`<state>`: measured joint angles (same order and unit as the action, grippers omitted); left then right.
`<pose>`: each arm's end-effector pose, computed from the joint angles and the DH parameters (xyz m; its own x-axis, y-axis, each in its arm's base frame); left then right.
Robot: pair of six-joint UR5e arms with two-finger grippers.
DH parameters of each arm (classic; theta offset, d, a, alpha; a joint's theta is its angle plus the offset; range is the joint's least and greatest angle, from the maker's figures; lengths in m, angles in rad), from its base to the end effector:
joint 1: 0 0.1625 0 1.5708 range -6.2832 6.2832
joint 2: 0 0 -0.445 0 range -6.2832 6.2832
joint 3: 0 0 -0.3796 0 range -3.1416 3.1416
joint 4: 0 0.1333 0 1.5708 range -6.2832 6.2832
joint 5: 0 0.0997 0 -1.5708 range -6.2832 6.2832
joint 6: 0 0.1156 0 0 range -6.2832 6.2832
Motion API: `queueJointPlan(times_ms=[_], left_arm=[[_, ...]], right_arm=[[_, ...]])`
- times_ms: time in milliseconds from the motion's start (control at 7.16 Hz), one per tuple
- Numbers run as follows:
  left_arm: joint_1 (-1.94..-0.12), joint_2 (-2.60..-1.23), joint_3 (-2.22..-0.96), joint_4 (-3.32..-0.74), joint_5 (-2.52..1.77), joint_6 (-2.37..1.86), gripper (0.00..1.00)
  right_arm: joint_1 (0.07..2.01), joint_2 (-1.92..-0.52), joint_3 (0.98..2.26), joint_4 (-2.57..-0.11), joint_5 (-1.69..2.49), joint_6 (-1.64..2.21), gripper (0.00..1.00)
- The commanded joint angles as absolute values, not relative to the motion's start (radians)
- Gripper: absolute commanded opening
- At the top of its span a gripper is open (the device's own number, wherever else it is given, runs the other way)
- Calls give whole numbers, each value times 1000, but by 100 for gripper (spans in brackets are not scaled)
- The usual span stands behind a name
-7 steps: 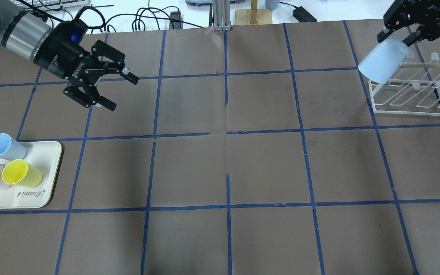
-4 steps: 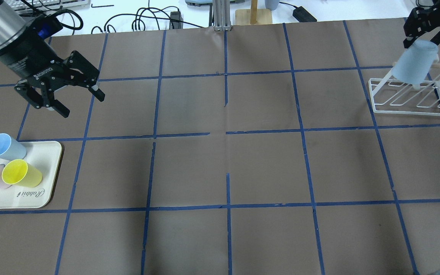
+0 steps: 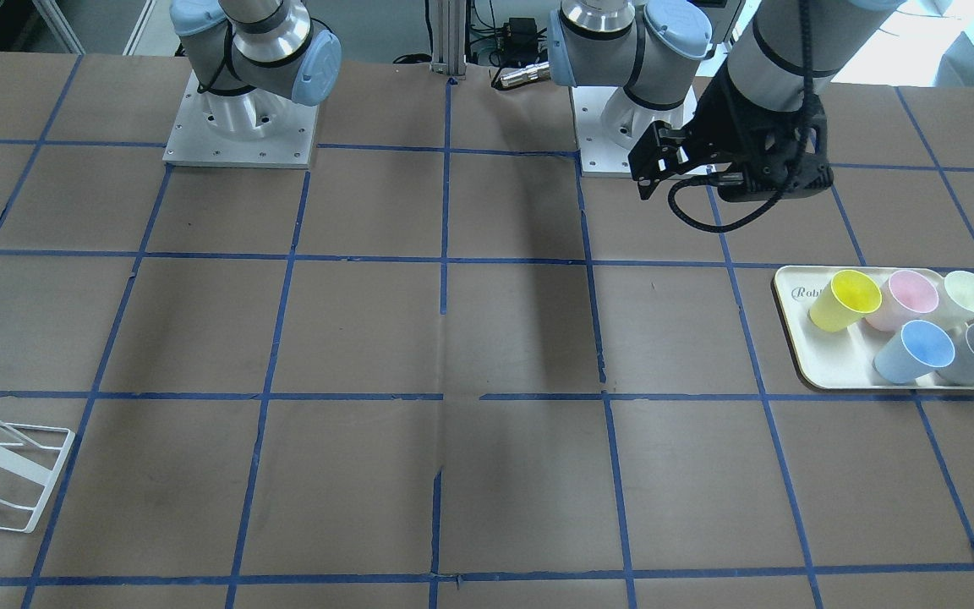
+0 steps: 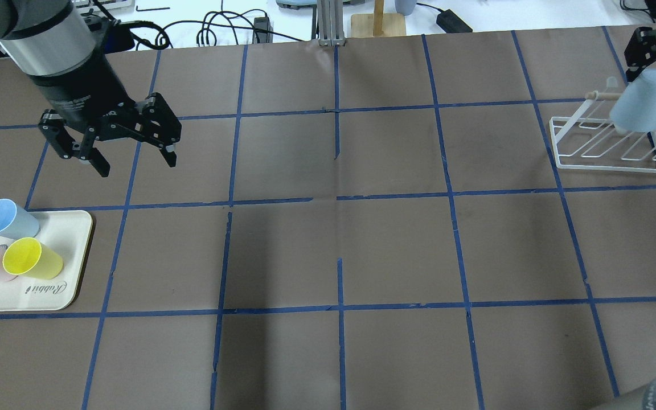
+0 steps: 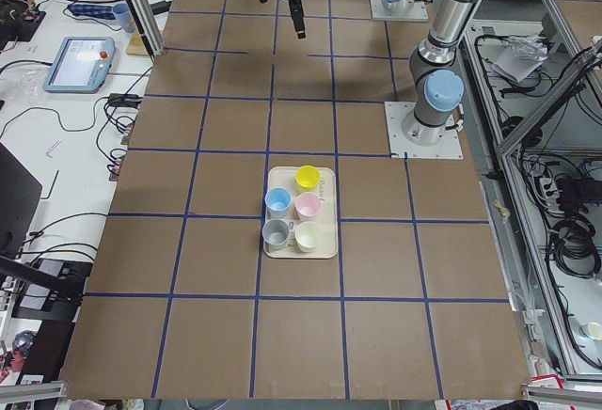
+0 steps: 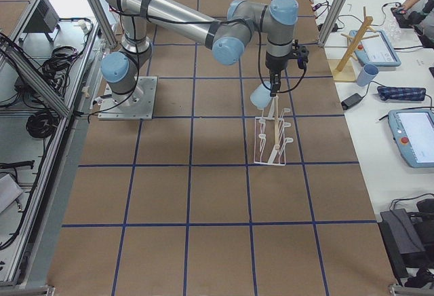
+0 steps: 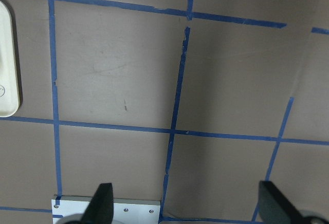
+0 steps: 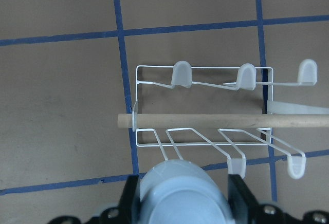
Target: Transfer IKEA cup to right arm and place on rack
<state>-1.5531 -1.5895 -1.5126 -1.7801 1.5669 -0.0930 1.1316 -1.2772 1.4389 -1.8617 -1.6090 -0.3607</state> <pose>-0.1255 -0.4687 0.4916 -0.9939 -0.1098 -0.0119 -0.1102 0.9795 0.1686 -0.1458 -0.6134 0.4256 -0.9931 0.0850 0.0809 0.0761 0.9913 -0.1072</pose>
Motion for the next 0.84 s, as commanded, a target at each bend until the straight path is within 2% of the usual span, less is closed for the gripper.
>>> queueJointPlan(times_ms=[0, 419, 559, 699], left_arm=[[-1591, -1603, -1586, -1621, 1577, -110, 100], [-1580, -1578, -1661, -1529, 1575, -40, 100], [-1582, -1571, -1654, -1522, 1581, -31, 100], [-1583, -1568, -1643, -1537, 1583, -32, 100]], right_arm=[[1124, -1273, 1506, -1961, -1602, -368, 31], [1123, -1266, 1554, -2025, -1598, -370, 32], [1123, -1250, 1555, -2042, -1598, -377, 40], [1123, -1247, 1555, -2043, -1598, -385, 91]])
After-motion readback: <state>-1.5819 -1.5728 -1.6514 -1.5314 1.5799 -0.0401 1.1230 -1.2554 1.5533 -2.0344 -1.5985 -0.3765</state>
